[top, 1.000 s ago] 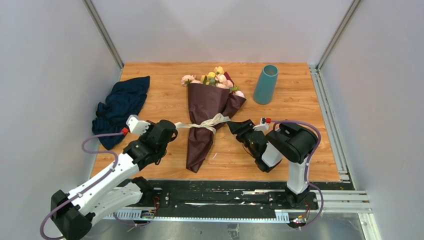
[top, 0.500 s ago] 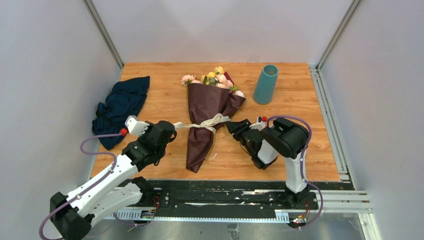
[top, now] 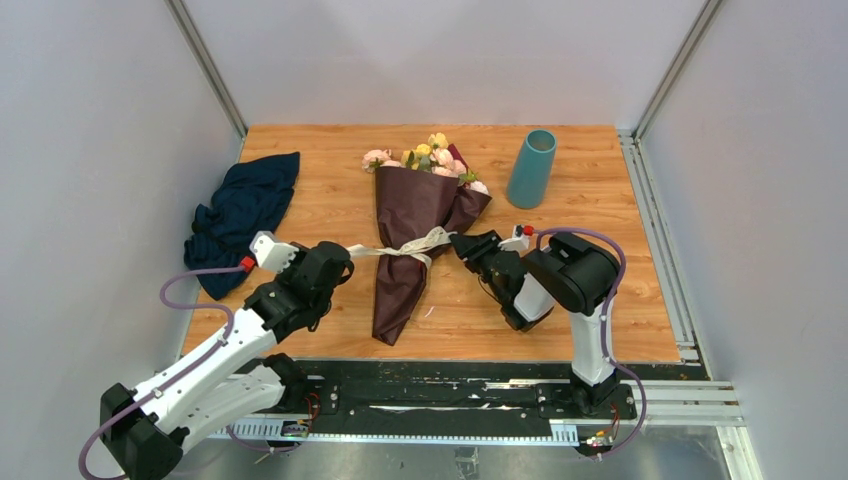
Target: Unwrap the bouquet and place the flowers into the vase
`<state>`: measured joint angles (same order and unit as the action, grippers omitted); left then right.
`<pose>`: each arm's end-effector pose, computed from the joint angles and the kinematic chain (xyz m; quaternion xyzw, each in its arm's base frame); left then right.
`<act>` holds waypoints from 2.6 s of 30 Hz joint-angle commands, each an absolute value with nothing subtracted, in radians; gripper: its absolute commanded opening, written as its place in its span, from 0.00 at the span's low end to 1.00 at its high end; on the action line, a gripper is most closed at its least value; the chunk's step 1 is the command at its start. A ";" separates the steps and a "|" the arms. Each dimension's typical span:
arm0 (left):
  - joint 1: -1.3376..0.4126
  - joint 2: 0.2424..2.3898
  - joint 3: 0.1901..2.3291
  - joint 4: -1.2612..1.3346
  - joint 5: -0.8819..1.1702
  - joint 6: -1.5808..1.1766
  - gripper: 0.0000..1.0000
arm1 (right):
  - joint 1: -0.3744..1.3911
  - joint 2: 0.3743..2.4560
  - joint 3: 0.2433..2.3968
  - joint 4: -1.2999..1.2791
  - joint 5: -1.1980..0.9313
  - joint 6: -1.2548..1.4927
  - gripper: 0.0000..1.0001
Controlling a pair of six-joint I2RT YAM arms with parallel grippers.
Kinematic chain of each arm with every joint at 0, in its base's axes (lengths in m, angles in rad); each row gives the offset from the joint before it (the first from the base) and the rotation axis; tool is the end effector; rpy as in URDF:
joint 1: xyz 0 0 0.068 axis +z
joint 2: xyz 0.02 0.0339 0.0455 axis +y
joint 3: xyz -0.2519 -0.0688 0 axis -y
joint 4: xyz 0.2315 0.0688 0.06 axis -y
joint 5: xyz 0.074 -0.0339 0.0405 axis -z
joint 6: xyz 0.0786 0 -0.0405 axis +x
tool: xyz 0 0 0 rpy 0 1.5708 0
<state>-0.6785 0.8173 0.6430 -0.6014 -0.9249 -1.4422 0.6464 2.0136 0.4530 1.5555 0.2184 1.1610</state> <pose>0.1738 -0.0595 0.2312 -0.4678 0.7014 -0.1014 0.5282 0.2825 0.1918 0.1095 0.2537 0.6619 0.5030 0.4945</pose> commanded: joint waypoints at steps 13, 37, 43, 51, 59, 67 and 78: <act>-0.687 0.843 0.636 -0.621 -0.999 -1.428 0.00 | 0.628 2.053 0.494 1.595 0.181 1.122 0.00; -0.623 0.960 0.883 -0.659 -1.187 -1.011 0.00 | 0.645 1.213 0.249 1.184 0.172 0.897 0.00; -0.529 0.971 0.872 -0.642 -1.143 -0.961 0.00 | 0.604 0.864 0.282 0.855 0.185 0.776 0.00; -0.400 0.909 0.870 -0.684 -1.147 -0.922 0.00 | 0.395 0.526 0.395 0.334 0.114 0.625 0.00; -0.377 0.750 0.866 -0.786 -1.197 -0.909 0.00 | 0.128 0.449 0.527 0.100 -0.040 0.572 0.00; -0.377 0.725 0.970 -0.976 -1.248 -1.025 0.00 | -0.093 0.401 0.567 0.034 -0.135 0.618 0.00; -0.380 0.831 1.003 -0.962 -1.116 -1.007 0.99 | -0.120 0.453 0.580 -0.099 -0.246 0.603 0.61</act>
